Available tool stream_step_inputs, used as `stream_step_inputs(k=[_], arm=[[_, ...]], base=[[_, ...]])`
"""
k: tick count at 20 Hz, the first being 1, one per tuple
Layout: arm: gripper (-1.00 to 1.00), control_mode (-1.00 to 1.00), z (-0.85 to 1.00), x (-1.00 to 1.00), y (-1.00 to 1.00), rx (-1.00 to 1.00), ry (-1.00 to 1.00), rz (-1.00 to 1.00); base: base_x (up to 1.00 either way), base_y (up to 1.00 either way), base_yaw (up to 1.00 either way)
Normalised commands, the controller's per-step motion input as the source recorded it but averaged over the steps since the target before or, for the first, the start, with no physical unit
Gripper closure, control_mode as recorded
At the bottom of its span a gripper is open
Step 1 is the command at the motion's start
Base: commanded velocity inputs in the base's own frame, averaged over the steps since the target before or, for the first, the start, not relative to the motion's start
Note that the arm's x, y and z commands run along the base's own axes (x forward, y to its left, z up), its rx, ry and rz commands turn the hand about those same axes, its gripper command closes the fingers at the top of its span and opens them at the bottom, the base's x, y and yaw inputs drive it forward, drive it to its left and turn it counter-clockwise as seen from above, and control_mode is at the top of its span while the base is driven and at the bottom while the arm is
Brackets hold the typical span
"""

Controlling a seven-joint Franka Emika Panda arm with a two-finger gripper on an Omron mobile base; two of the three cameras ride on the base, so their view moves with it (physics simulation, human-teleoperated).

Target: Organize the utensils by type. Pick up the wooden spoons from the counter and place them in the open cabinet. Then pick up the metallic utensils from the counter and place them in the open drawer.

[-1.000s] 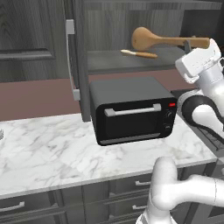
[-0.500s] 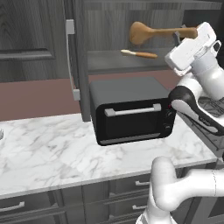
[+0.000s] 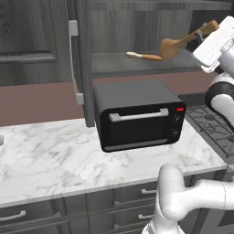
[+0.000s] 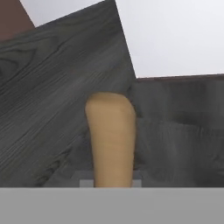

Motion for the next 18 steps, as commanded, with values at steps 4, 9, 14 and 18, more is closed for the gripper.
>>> stream_step_inputs(k=[4, 9, 14, 18], arm=[[1.00, -1.00, 0.00, -0.17, -0.08, -0.01, 0.50, -0.23], [1.00, -1.00, -0.09, -0.12, 0.00, -0.16, 0.37, -0.24], [1.00, -1.00, -0.30, -0.22, 0.16, -0.22, -0.03, -0.28], [1.00, -1.00, -0.35, -0.07, 0.09, -0.19, -0.22, -0.25]], base=[[0.00, 0.00, 0.00], [0.00, 0.00, 0.00], [0.00, 0.00, 0.00], [0.00, 0.00, 0.00]])
